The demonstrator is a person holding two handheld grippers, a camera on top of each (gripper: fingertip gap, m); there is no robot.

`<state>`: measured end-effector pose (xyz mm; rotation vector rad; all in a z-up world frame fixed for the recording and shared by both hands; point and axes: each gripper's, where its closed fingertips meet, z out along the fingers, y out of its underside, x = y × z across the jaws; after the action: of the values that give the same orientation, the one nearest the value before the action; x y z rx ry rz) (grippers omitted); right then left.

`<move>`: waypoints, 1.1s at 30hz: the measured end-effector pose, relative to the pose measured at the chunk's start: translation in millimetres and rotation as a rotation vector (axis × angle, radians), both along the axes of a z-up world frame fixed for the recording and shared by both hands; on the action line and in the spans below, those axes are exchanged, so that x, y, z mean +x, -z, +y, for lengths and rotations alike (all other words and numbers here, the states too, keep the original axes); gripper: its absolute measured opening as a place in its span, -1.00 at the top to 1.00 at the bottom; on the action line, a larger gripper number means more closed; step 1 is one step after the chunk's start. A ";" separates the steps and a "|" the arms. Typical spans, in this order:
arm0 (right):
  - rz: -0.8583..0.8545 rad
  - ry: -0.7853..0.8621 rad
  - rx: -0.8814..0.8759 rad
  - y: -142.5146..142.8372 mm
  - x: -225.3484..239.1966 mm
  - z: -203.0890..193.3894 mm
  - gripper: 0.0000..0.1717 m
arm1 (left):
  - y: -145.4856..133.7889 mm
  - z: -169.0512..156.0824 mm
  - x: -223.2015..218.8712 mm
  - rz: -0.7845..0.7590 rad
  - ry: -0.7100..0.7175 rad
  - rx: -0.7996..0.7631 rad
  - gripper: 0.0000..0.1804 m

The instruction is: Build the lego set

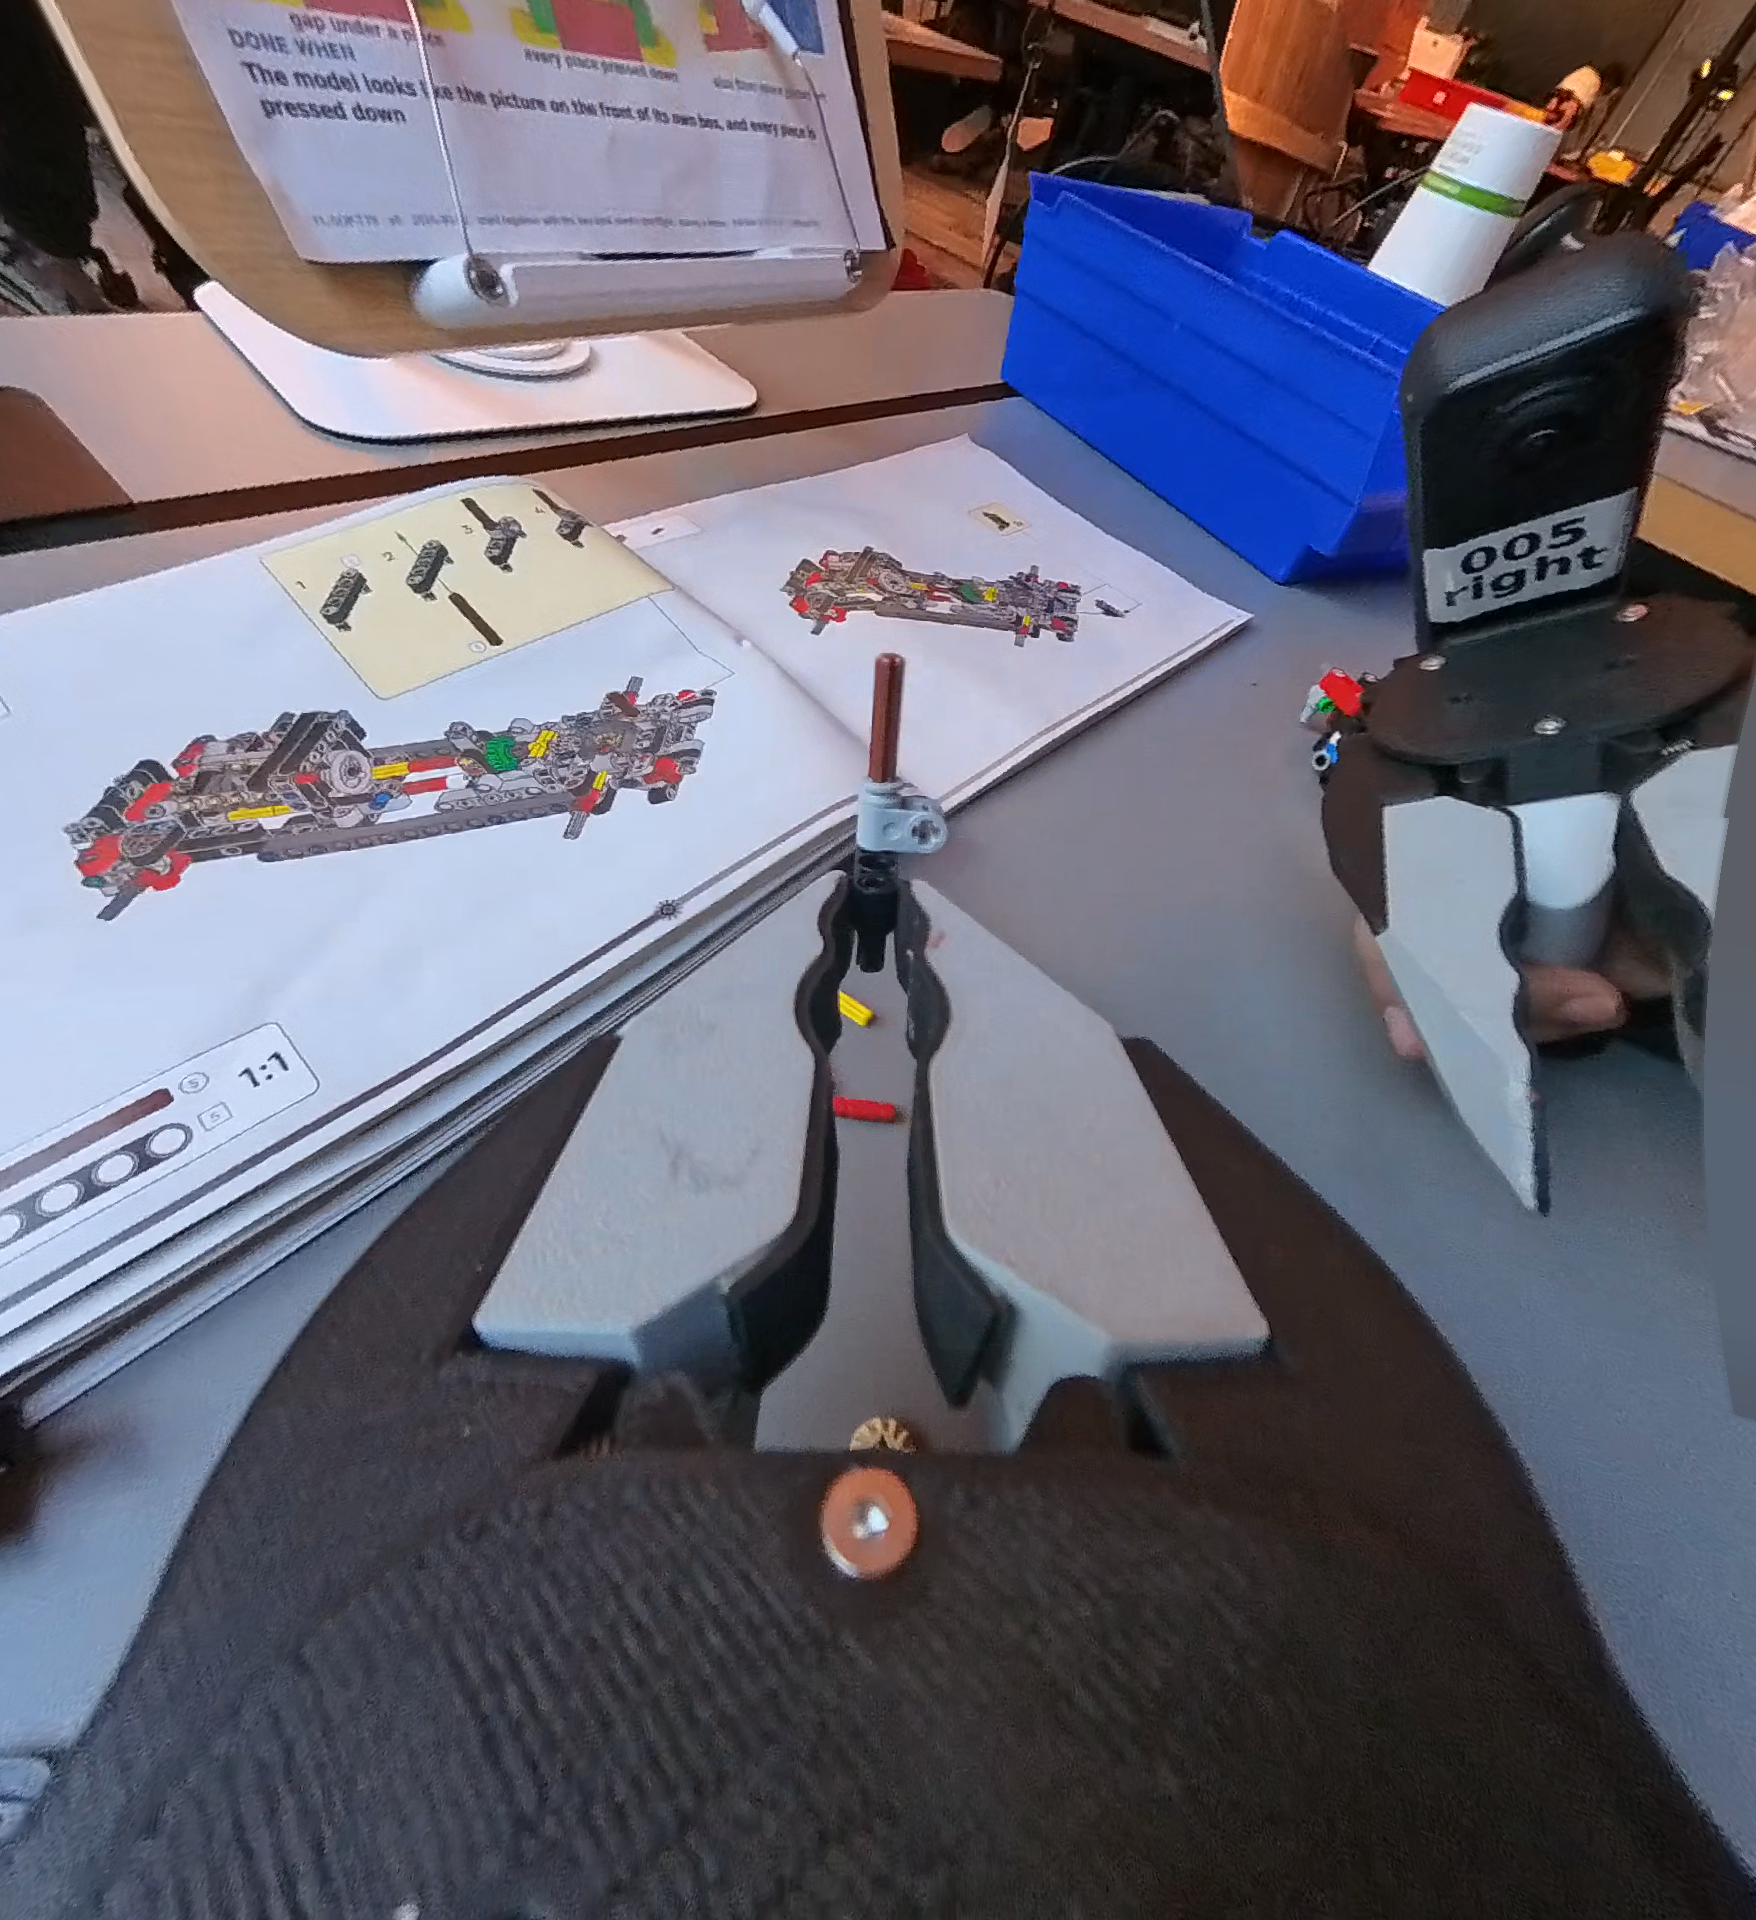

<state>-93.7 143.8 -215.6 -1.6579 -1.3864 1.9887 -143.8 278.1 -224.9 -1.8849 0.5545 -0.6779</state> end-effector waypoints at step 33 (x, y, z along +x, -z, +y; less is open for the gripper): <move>0.148 0.200 0.131 -20.4 5.4 28.9 0.77 | -13.5 -26.4 26.4 0.004 0.128 0.038 0.94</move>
<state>-88.3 172.7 -195.2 -1.4953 -1.2195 1.8281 -117.4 251.7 -211.4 -1.8270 0.6908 -0.7423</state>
